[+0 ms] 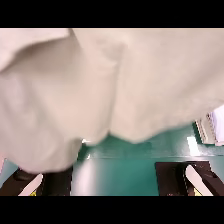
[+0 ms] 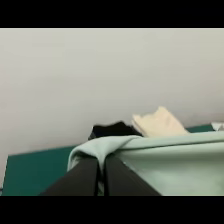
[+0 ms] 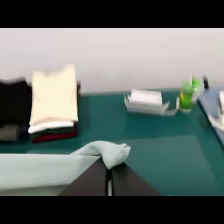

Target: Fold the shirts.

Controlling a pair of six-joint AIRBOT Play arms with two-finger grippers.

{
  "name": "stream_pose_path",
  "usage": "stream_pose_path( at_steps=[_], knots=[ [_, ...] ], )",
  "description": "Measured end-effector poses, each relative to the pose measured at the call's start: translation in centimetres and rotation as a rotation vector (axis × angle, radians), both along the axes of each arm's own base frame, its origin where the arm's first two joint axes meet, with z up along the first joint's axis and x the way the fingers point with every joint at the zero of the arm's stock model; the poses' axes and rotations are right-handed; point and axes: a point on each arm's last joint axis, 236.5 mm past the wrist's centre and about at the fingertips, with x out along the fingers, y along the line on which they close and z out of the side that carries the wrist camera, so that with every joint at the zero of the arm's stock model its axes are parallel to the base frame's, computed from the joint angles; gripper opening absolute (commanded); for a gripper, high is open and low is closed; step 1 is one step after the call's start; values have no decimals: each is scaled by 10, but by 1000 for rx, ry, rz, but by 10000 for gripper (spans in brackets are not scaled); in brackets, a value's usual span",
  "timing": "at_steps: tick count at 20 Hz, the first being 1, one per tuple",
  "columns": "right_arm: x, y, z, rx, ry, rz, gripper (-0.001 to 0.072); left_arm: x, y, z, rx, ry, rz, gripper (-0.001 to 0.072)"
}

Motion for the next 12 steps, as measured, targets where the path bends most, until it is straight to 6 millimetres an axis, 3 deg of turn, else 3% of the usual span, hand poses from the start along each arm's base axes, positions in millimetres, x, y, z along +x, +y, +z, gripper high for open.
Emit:
stream_pose_path(
  at_steps=[3, 6, 9, 12],
  knots=[
    [51, -3, -61, 68, 195, 59, 14, 83, -10, -95, 49, 304, 3, 26],
    [103, 0, -155, 123, 455, 106, 14, 154, -19, -219, 96, 628, 3, 26],
    [140, 10, -261, 145, 710, 140, 14, 198, -24, -331, 125, 862, 3, 26],
    [166, 17, -340, 157, 859, 157, 14, 226, -29, -418, 137, 1010, 2, 26]
  ],
)
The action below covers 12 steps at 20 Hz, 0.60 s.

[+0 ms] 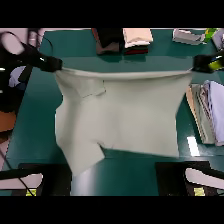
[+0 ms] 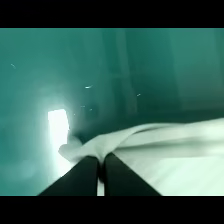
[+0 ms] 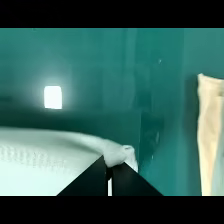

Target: Fold the shirts.

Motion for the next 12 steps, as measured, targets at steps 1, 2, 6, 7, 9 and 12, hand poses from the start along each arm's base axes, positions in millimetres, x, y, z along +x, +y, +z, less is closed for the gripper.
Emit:
stream_pose_path(
  at_steps=[1, 2, 6, 7, 9, 12],
  knots=[
    [9, 1, -19, 2, 28, 3, 14, 6, 0, -18, 3, 24, 2, 25],
    [16, 2, -34, 2, 51, 6, 14, 14, -1, -31, 1, 25, 5, 25],
    [39, 2, -51, 1, 73, 14, 15, 32, -4, -43, -1, 5, 2, 25],
    [40, 2, -51, -2, 77, 21, 15, 32, -4, -43, 6, 17, -9, 25],
    [34, 3, -53, -6, 98, 36, 15, 24, -3, -46, 20, 60, -29, 25],
    [10, 6, -71, -5, 163, 49, 15, -1, 2, -70, 38, 184, -41, 26]
  ],
)
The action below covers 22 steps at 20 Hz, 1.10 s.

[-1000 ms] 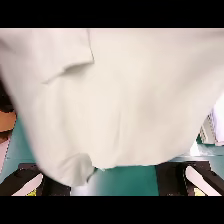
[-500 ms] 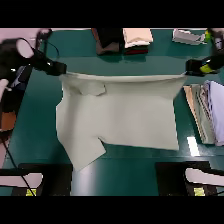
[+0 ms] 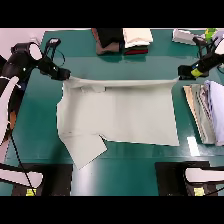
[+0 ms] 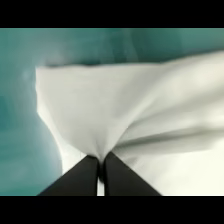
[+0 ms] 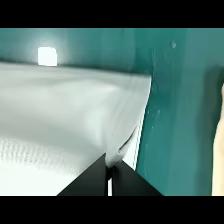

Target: Fold the shirts.

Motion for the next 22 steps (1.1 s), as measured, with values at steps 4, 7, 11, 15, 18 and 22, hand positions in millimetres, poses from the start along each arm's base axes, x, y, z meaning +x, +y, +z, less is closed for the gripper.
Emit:
stream_pose_path(
  at_steps=[4, 7, 11, 15, 18, 22],
  knots=[
    [-35, 5, -48, 14, 99, -1, 16, -36, 4, -47, 8, 157, 1, 26],
    [-55, 12, -80, 45, 152, -19, 16, -52, 2, -72, -5, 208, 7, 27],
    [-71, 17, -102, 67, 190, -43, 397, -62, 1, -83, -13, 240, 13, 527],
    [-72, 16, -79, 67, 134, -51, 397, -71, 2, -66, -13, 241, 14, 378],
    [-96, 9, -59, 65, 116, -70, 500, -91, 10, -41, -1, 221, 44, 377],
    [-161, 3, -72, 83, 216, -114, 535, -150, 19, -35, -2, 247, 101, 377]
  ],
)
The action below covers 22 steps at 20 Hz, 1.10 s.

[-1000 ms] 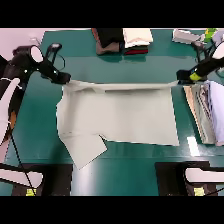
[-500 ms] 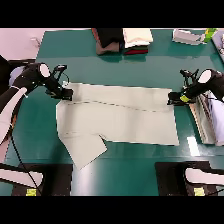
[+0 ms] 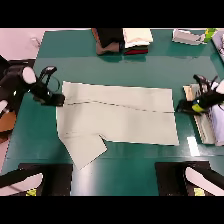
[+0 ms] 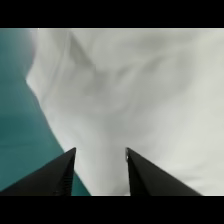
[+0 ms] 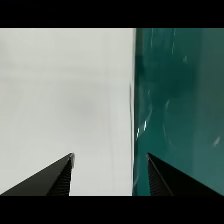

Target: Fold the shirts.

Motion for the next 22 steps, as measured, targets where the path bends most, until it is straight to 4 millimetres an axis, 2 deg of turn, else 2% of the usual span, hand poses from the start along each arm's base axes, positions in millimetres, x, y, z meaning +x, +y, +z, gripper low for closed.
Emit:
stream_pose_path(
  at_steps=[3, 5, 8, 11, 12, 13, 14, 15, 18, 20, 22],
  knots=[
    [-50, 4, -24, 24, 98, -26, 534, -44, 3, -6, -15, 10, 39, 377],
    [-75, 9, -40, 38, 158, -43, 533, -64, 3, -9, -28, 10, 58, 377],
    [-104, 15, -59, 57, 232, -65, 530, -79, 1, -11, -45, 5, 73, 377],
    [-116, 20, -67, 72, 260, -85, 521, -84, 1, -11, -51, 1, 80, 377],
    [-117, 22, -68, 79, 261, -89, 491, -84, 0, -11, -54, -3, 81, 377],
    [-117, 23, -70, 84, 262, -94, 411, -85, 0, -11, -56, -3, 83, 377],
    [-117, 24, -71, 89, 258, -98, 201, -86, 0, -12, -55, -1, 83, 377],
    [-114, 28, -72, 103, 246, -106, 35, -88, 0, -12, -55, 5, 83, 377],
    [-111, 30, -72, 115, 234, -111, 16, -103, 1, -17, -48, 61, 78, 380],
    [-110, 31, -73, 118, 229, -108, 16, -118, 3, -28, -41, 115, 77, 604],
    [-109, 31, -73, 120, 223, -106, 16, -136, 0, -43, -52, 173, 82, 611]
  ],
)
